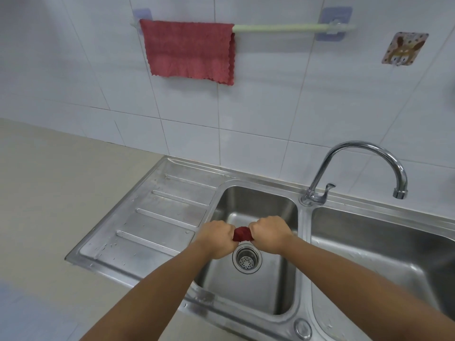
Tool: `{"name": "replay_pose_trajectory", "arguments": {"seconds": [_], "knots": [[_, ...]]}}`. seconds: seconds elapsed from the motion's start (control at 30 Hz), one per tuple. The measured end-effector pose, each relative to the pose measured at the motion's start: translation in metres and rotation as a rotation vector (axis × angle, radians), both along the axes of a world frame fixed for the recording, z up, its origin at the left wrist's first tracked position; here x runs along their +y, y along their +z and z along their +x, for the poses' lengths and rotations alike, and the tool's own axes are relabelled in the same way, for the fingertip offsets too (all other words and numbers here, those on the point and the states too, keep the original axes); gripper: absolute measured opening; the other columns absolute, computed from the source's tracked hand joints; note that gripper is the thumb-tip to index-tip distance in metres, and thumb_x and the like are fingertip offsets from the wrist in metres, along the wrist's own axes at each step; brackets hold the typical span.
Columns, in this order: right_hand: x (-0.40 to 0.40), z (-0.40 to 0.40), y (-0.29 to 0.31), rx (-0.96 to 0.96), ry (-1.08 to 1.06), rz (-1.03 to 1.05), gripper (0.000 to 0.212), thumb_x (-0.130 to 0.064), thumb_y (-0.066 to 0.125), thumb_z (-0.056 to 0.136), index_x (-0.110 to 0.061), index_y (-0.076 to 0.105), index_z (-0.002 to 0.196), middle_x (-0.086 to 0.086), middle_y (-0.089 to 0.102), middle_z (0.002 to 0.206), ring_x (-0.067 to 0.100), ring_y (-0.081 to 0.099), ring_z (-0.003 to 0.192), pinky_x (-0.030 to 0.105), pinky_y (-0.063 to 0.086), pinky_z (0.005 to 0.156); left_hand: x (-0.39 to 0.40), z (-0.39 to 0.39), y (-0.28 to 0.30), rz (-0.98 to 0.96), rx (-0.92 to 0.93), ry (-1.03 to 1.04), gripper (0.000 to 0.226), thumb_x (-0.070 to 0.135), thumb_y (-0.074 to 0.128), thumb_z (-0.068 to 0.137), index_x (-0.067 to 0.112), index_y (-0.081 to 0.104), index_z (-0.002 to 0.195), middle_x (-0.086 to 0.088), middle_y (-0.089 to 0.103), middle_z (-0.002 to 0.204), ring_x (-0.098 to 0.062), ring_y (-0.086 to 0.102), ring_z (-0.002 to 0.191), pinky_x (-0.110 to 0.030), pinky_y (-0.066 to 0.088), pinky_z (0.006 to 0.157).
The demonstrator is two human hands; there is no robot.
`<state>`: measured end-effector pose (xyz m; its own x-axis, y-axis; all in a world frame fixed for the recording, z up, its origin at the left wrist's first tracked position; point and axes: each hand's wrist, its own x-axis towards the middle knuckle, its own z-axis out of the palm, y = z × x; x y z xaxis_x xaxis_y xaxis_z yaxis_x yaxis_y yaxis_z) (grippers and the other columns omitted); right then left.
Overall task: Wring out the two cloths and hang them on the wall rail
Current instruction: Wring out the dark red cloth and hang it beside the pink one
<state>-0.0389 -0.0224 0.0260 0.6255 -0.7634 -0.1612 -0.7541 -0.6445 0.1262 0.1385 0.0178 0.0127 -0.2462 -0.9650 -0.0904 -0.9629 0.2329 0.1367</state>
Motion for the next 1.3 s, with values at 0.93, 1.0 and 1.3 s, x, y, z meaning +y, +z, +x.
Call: {"name": "replay_pose_trajectory", "arguments": {"seconds": [0.93, 1.0, 1.3], "knots": [[-0.016, -0.003, 0.048, -1.106, -0.604, 0.567, 0.026, -0.019, 0.060, 0.092, 0.002, 0.069, 0.081, 0.010, 0.064, 0.073, 0.019, 0.055, 0.067, 0.033, 0.044, 0.069, 0.002, -0.003, 0.042, 0.132, 1.216, 0.451, 0.010, 0.025, 0.073, 0.082, 0.018, 0.067, 0.087, -0.001, 0.073, 0.084, -0.014, 0.070, 0.078, -0.028, 0.056, 0.076], [-0.013, -0.003, 0.050, -1.172, -0.619, 0.639, 0.021, -0.015, 0.057, 0.094, -0.009, 0.073, 0.081, 0.007, 0.071, 0.078, 0.015, 0.061, 0.067, 0.031, 0.048, 0.069, 0.001, -0.003, 0.046, 0.154, 1.267, 0.435, 0.011, 0.021, 0.073, 0.082, 0.014, 0.065, 0.085, 0.004, 0.074, 0.076, -0.011, 0.071, 0.070, -0.021, 0.053, 0.064], [-0.008, -0.003, 0.064, -1.440, -0.772, 0.742, 0.015, -0.018, 0.060, 0.092, -0.018, 0.074, 0.087, 0.002, 0.070, 0.082, 0.015, 0.060, 0.068, 0.028, 0.051, 0.069, -0.004, -0.004, 0.052, -0.026, 1.289, 0.489, 0.009, 0.021, 0.068, 0.086, 0.022, 0.070, 0.078, 0.007, 0.074, 0.080, -0.005, 0.067, 0.073, -0.011, 0.047, 0.065]]}}
